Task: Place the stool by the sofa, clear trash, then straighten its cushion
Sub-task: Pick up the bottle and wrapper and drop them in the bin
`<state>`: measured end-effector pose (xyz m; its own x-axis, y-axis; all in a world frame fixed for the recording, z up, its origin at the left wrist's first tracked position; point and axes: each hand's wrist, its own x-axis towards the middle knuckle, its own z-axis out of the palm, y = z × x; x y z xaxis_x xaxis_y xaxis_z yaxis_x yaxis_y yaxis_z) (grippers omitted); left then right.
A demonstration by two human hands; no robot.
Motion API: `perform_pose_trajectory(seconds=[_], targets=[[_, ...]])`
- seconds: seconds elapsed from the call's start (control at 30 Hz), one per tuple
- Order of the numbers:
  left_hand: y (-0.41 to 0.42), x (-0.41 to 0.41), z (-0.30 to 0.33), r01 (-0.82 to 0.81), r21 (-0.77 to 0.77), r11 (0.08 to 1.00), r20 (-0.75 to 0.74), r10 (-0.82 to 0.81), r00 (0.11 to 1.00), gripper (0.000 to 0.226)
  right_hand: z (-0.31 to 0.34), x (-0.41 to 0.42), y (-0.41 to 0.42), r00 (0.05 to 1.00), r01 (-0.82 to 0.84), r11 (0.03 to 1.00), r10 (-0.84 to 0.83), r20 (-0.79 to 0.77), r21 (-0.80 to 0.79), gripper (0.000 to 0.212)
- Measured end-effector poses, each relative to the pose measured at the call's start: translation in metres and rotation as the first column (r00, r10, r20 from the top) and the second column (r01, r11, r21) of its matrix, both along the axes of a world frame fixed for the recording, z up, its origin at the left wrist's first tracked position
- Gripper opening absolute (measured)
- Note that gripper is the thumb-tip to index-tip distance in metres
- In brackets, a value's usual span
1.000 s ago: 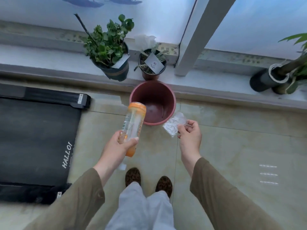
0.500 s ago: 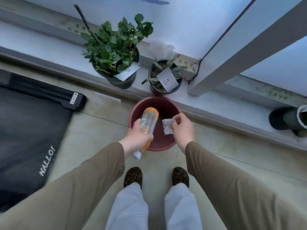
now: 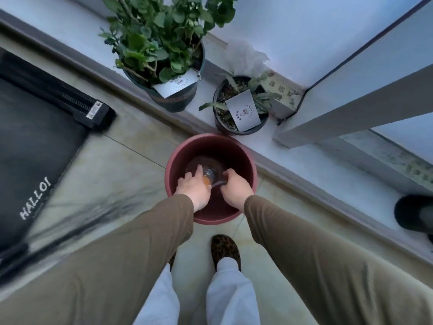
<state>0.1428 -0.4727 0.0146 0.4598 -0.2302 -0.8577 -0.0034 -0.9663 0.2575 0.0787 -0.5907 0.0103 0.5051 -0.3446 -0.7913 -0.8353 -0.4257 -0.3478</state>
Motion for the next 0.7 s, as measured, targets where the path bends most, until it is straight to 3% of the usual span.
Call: perform_pose_trajectory(seconds=[0.1, 0.33, 0.53, 0.7], targets=[[0.01, -0.006, 0.009, -0.077, -0.044, 0.996, 0.047, 0.079, 0.996, 0.073, 0.013, 0.0, -0.001, 0.999, -0.039, 0.999, 0.039, 0.031, 0.005, 0.046], [0.054, -0.018, 0.083, -0.324, -0.248, 0.913, 0.121, 0.361, 0.924, 0.075, 0.062, -0.007, 0.011, 0.984, 0.061, 0.998, -0.058, 0.169, -0.015, 0.037], [0.109, -0.043, 0.147, -0.603, -0.331, 0.726, 0.103, 0.663, 0.742, 0.074, 0.115, -0.011, 0.053, 0.954, 0.13, 0.985, -0.156, 0.257, 0.114, 0.024], [0.17, -0.077, 0.17, -0.792, -0.325, 0.518, 0.085, 0.85, 0.521, 0.068, 0.15, -0.003, 0.102, 0.951, 0.044, 0.985, -0.094, 0.295, 0.169, 0.024]])
